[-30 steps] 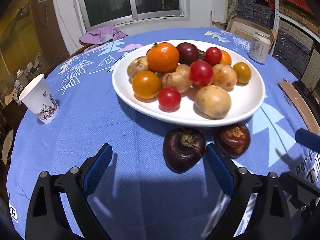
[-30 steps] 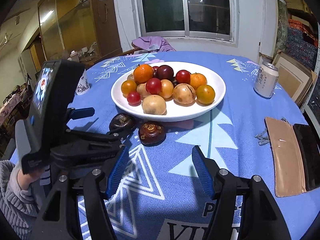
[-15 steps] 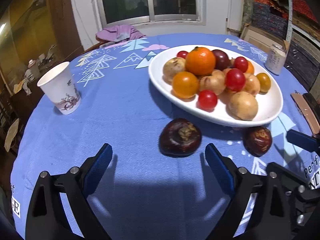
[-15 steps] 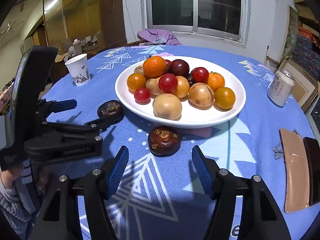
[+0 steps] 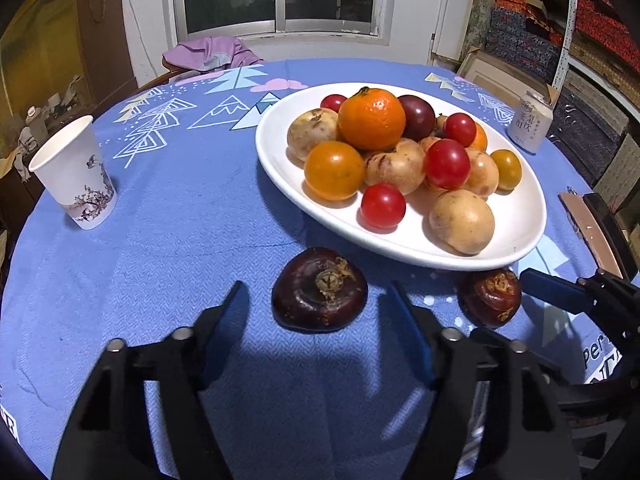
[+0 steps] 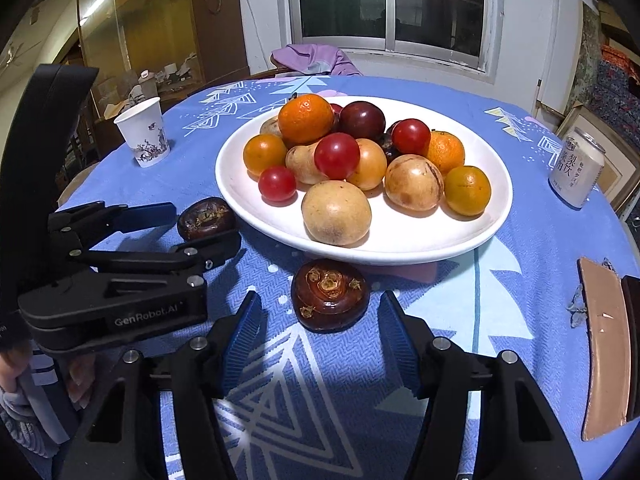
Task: Organize fruits
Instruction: 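Grasp a dark brown fruit with the left tool while the right tool grasps a glossy brown fruit, then carry both brown fruits onto the white plate and open both tools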
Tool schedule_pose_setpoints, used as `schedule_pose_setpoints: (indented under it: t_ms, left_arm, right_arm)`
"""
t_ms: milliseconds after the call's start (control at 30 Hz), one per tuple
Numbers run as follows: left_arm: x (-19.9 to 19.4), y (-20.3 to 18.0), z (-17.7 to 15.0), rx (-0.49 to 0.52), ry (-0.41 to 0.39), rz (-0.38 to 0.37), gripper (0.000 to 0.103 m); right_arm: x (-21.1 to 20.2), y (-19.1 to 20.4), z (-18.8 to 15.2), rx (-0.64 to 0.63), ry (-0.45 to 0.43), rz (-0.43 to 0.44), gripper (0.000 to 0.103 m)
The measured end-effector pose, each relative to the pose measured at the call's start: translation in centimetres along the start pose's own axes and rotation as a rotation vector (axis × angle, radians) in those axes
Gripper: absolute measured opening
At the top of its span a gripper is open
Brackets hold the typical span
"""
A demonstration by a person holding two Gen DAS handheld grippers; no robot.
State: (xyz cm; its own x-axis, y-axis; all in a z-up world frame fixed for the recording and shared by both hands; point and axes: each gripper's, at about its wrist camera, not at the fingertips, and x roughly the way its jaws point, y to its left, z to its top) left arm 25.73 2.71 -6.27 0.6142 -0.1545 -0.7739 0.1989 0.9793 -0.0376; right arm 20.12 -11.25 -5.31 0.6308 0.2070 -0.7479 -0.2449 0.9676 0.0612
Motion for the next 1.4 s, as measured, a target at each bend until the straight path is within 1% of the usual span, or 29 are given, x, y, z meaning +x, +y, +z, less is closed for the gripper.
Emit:
schedule_pose_setpoints:
  t_ms: [33,67,133,167,200,233,333,500,600,800,867,933,1000,1100,1233,1333,1400]
  left_arm:
    - [0.2,0.0,0.0,0.002,0.007,-0.004,0.056]
    - [0.4,-0.1,0.1,0.003,0.015,-0.010,0.054]
    - [0.4,-0.2,0.2,0.004,0.009,-0.010,0.054]
    - [0.2,-0.3,0.2,0.007,0.003,-0.008,0.054]
    - [0.2,-0.4,0.2,0.011,-0.001,-0.004,0.052]
    - [0.2,-0.4,0.1,0.014,-0.003,0.000,0.048]
    - [0.1,-0.4,0.1,0.014,-0.004,-0.006,0.048]
    - [-0.3,-0.4,-0.2,0.015,-0.006,-0.015,0.048]
    - [-0.9,-0.5,-0.8,0.023,-0.008,-0.017,0.048]
    - [-2.7,-0.9,-2.6,0.003,-0.008,-0.041,0.048]
    - [-4.1,-1.6,-3.3,0.017,-0.031,-0.049,0.048]
    - [-5.7,-1.9,-3.7,0.029,-0.062,-0.058,0.048]
    - [-7.4,-1.9,-3.5,0.018,-0.092,-0.083,0.048]
    - [-9.6,-2.2,-1.4,0.052,-0.124,-0.069,0.048]
    - [-12.0,-3.0,4.3,0.078,-0.195,-0.017,0.048]
    - [-12.5,-3.8,8.5,0.078,-0.231,-0.001,0.048]
    - [-11.9,-4.5,11.0,0.080,-0.239,0.008,0.048]
  right_arm:
    - [0.2,0.0,0.1,0.002,0.004,0.002,0.055]
    - [0.3,-0.1,0.1,0.006,0.009,0.005,0.054]
    - [0.5,-0.3,0.2,0.015,0.014,0.009,0.053]
    - [0.5,-0.4,0.2,0.021,0.014,0.008,0.050]
    - [0.5,-0.5,0.2,0.025,0.014,0.007,0.048]
    - [0.5,-0.6,0.2,0.031,0.013,0.003,0.044]
    - [0.5,-0.9,0.1,0.042,0.010,0.015,0.043]
    - [-0.2,-0.7,-0.2,0.024,-0.008,0.028,0.042]
    - [-1.3,-0.3,-0.9,0.002,-0.025,0.049,0.042]
    - [-4.2,0.3,-3.8,-0.007,-0.030,0.101,0.042]
    - [-5.8,0.0,-4.6,0.007,-0.056,0.112,0.042]
    - [-7.7,-1.0,-5.2,0.049,-0.092,0.138,0.042]
    - [-10.1,-2.3,-5.5,0.084,-0.136,0.149,0.042]
    - [-13.7,-4.2,-3.9,0.086,-0.210,0.125,0.042]
    - [-17.7,-6.9,0.5,0.104,-0.323,0.090,0.042]
    - [-19.0,-8.8,4.4,0.125,-0.387,0.067,0.042]
    - [-18.9,-9.9,6.5,0.149,-0.406,0.073,0.042]
